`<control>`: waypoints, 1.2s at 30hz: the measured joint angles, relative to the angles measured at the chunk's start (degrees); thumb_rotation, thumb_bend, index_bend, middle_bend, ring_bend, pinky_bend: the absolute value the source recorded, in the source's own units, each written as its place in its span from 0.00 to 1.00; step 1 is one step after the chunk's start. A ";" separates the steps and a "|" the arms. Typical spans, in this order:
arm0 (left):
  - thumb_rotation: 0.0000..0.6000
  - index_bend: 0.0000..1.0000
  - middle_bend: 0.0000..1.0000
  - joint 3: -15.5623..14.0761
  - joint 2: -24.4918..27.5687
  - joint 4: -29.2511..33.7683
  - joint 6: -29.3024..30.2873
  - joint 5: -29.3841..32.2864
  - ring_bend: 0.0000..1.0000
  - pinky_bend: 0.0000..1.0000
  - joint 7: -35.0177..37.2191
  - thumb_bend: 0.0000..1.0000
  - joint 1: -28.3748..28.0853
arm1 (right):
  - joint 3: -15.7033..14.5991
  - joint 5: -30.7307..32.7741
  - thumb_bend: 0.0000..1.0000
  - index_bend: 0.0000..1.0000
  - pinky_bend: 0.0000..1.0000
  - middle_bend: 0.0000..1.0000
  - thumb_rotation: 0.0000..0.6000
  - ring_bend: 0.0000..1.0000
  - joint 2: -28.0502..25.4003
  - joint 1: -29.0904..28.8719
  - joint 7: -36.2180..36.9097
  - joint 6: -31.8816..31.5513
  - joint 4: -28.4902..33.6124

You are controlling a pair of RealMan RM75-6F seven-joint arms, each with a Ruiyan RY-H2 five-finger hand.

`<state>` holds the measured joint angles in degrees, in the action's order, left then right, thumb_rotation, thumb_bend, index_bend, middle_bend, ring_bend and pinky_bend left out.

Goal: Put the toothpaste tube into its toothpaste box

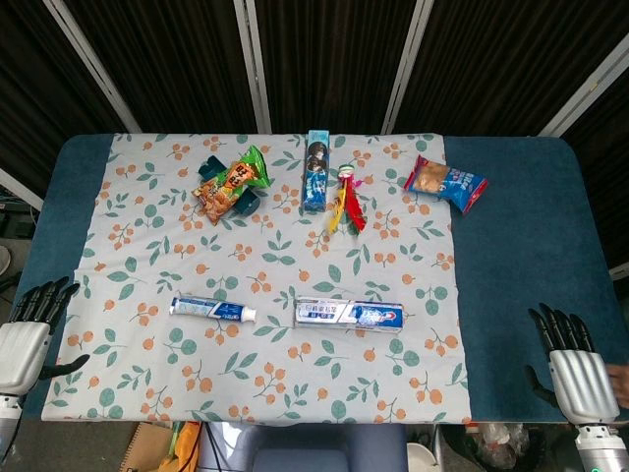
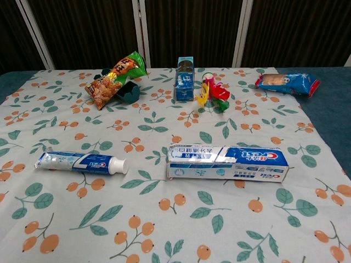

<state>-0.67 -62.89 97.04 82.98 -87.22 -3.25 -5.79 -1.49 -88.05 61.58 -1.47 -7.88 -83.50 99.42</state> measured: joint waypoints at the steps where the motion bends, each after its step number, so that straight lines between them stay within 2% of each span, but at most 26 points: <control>1: 1.00 0.00 0.00 0.02 -0.01 0.00 -0.05 0.05 0.00 0.00 0.02 0.01 -0.01 | 0.05 0.01 0.39 0.00 0.00 0.00 1.00 0.00 -0.02 -0.01 0.00 -0.01 0.01; 13: 1.00 0.00 0.00 0.09 -0.11 -0.02 0.03 -0.18 0.00 0.00 0.27 0.01 0.05 | 0.22 -1.14 0.39 0.00 0.00 0.00 1.00 0.00 -0.16 -0.25 1.64 -0.17 0.72; 19: 1.00 0.00 0.00 0.20 -0.23 -0.21 -0.68 0.03 0.00 0.00 0.59 0.01 -0.25 | 0.84 -1.94 0.39 0.00 0.00 0.00 1.00 0.00 -0.53 -2.20 5.92 1.83 4.81; 24: 1.00 0.00 0.00 0.36 -0.30 -0.21 -1.15 0.30 0.00 0.00 0.87 0.01 -0.50 | 2.81 0.40 0.39 0.00 0.00 0.00 1.00 0.00 -1.28 -6.95 9.59 9.24 11.33; 29: 1.00 0.00 0.00 0.20 -0.24 -0.18 -1.28 -0.17 0.00 0.00 1.07 0.01 -0.61 | 6.24 5.15 0.39 0.00 0.00 0.00 1.00 0.00 -0.20 -14.79 8.39 19.10 15.82; 33: 1.00 0.00 0.00 0.19 -0.16 -0.20 -1.49 -0.03 0.00 0.00 1.60 0.01 -0.64 | 8.63 10.52 0.39 0.00 0.00 0.00 1.00 0.00 4.57 -20.93 2.93 23.84 16.53; 36: 1.00 0.00 0.00 0.24 0.05 -0.15 -1.95 0.34 0.00 0.00 2.02 0.01 -0.77 | 10.21 16.35 0.39 0.00 0.00 0.00 1.00 0.00 10.88 -25.00 -2.08 27.32 15.07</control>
<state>-0.43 -62.83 96.89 81.03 -86.88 -1.23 -6.57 8.72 -71.70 72.46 -26.46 -9.96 -56.19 114.50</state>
